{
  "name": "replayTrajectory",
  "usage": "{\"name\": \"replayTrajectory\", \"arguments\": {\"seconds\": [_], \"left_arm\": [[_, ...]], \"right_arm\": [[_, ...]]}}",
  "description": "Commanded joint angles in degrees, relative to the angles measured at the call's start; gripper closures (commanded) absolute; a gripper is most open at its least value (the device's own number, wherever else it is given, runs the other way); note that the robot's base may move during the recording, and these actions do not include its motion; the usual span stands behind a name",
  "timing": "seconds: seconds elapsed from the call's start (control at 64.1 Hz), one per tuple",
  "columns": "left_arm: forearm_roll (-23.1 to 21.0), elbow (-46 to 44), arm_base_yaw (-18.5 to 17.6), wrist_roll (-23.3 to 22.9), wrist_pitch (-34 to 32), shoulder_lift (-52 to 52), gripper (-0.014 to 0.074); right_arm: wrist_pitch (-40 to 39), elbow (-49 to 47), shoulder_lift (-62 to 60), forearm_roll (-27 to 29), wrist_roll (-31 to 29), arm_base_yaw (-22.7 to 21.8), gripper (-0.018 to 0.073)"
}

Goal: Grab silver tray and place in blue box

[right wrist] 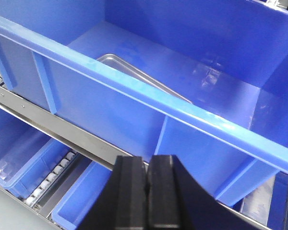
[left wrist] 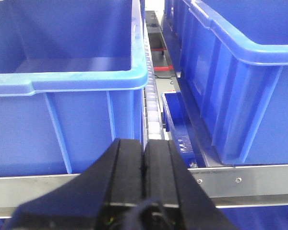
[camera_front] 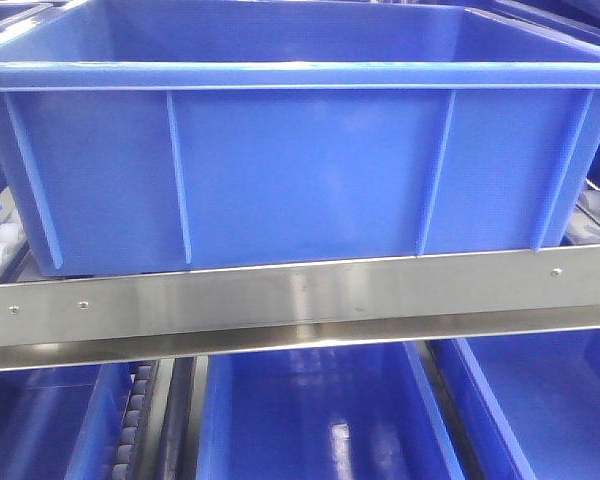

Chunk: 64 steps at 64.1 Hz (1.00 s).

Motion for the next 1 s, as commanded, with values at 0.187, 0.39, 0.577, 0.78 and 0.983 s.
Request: {"name": "replayTrajectory", "arguments": {"seconds": [0.187,0.39,0.577,0.78,0.983], "left_arm": [[-0.50,-0.19,0.10,-0.03,-5.45,-1.10,0.0692],[-0.50,-0.19,0.10,-0.03,-5.45,-1.10,0.0692],[-0.50,-0.19,0.10,-0.03,-5.45,-1.10,0.0692],[-0.50,-0.19,0.10,-0.03,-5.45,-1.10,0.0692],[-0.50,-0.19,0.10,-0.03,-5.45,-1.10,0.0692]], "right_arm": [[-4.44,-1.56,-0.27,15.93,-9.87,-1.95,0.0505],[-9.69,0.87,-1.99,41.69,-41.06,-7.96,0.0505],[-17.86,11.49,-13.04,41.22,-39.76,-18.12,0.0505],[-23.46,23.10,-25.62,37.91,-34.16,-28.44,0.0505],[-24.60,29.79,-35.35,36.40,-34.14,-32.49,0.0505]]}}
